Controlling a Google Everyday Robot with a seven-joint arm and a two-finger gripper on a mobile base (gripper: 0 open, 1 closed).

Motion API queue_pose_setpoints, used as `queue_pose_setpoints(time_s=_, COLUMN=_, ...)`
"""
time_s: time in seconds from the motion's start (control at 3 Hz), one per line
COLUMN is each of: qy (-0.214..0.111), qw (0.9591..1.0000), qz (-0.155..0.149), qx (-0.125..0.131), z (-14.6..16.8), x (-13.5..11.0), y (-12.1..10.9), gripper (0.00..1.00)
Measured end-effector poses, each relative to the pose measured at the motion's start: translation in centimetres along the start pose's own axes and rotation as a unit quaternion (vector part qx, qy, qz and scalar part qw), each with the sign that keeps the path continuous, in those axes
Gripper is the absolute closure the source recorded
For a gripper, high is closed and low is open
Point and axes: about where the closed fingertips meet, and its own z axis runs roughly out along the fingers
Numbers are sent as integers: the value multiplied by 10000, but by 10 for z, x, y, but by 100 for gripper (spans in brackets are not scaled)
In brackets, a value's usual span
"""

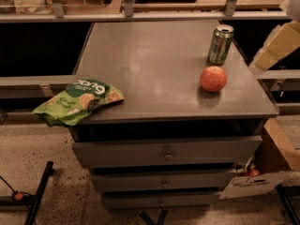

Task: Move green can near green rice chip bag

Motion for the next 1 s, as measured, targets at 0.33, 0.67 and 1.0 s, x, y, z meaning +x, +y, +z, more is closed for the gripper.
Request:
queue_pose_setpoints(time_s=0.33, qy=-441, qw=9963, qz=631, qx=394, z=16, x=-12, y=-58, gripper=0)
queue_pose_setpoints(time_s=0.67, qy=-765, qw=9897, qz=1111, qx=486, z=46, x=-28, y=-99, gripper=0)
queue_pose_setpoints(time_s=1.0, qy=-916, qw=9842, qz=1470, qx=367, z=85, x=-39, y=-122, gripper=0)
